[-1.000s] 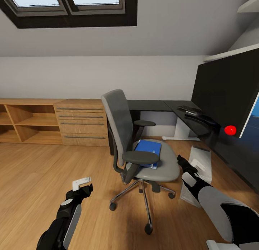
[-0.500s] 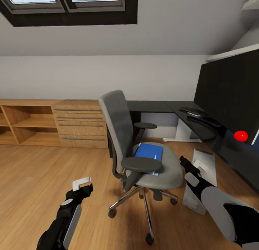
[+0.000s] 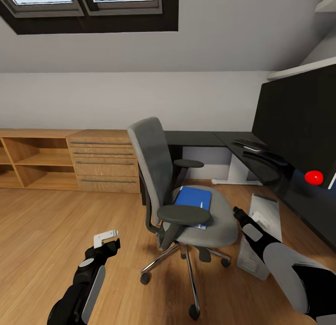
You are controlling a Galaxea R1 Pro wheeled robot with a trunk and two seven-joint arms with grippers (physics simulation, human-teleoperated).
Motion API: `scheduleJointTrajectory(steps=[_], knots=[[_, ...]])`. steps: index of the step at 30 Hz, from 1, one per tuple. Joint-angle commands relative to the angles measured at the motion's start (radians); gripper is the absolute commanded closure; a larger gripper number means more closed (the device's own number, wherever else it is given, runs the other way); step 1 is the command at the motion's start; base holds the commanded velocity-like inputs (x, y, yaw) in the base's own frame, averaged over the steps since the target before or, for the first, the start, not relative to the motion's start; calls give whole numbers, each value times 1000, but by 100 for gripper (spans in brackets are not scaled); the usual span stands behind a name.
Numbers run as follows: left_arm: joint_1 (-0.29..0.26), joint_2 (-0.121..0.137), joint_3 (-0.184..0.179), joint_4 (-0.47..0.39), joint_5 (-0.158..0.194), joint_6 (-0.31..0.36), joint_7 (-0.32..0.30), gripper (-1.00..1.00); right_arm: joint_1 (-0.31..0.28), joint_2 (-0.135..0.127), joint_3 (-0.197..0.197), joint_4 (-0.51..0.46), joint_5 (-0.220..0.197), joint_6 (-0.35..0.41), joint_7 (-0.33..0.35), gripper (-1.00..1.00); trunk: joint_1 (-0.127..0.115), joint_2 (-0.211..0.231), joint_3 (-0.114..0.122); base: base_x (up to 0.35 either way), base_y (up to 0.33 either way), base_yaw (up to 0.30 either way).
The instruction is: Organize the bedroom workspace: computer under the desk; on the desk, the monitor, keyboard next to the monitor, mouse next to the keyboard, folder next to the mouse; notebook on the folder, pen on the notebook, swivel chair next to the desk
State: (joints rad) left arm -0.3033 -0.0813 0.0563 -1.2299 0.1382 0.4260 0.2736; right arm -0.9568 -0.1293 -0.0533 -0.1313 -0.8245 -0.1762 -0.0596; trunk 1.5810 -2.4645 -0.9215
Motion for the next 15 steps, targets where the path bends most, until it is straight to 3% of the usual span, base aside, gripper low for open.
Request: scheduleJointTrajectory(steps=[1, 2, 7, 9, 15], knots=[[0, 0, 0, -1, 11, 3, 6, -100, 0, -3, -5, -1, -6, 7, -2, -100, 0, 0, -1, 0, 0, 0], [0, 0, 0, -2, 11, 3, 6, -100, 0, -14, -5, -1, -36, 36, -2, -100, 0, 0, -1, 0, 0, 0], [0, 0, 1, -6, 12, 4, 4, -100, 0, -36, -5, -2, -94, 106, -1, -100, 0, 0, -1, 0, 0, 0], [0, -3, 1, -40, 17, 12, 3, -100, 0, -48, -4, -4, -109, 131, 1, -100, 4, -7, -4, 0, 0, 0], [0, -3, 1, -47, 18, 13, 3, -100, 0, -48, -2, -7, -110, 129, 8, -100, 20, -36, -24, 0, 0, 0]])
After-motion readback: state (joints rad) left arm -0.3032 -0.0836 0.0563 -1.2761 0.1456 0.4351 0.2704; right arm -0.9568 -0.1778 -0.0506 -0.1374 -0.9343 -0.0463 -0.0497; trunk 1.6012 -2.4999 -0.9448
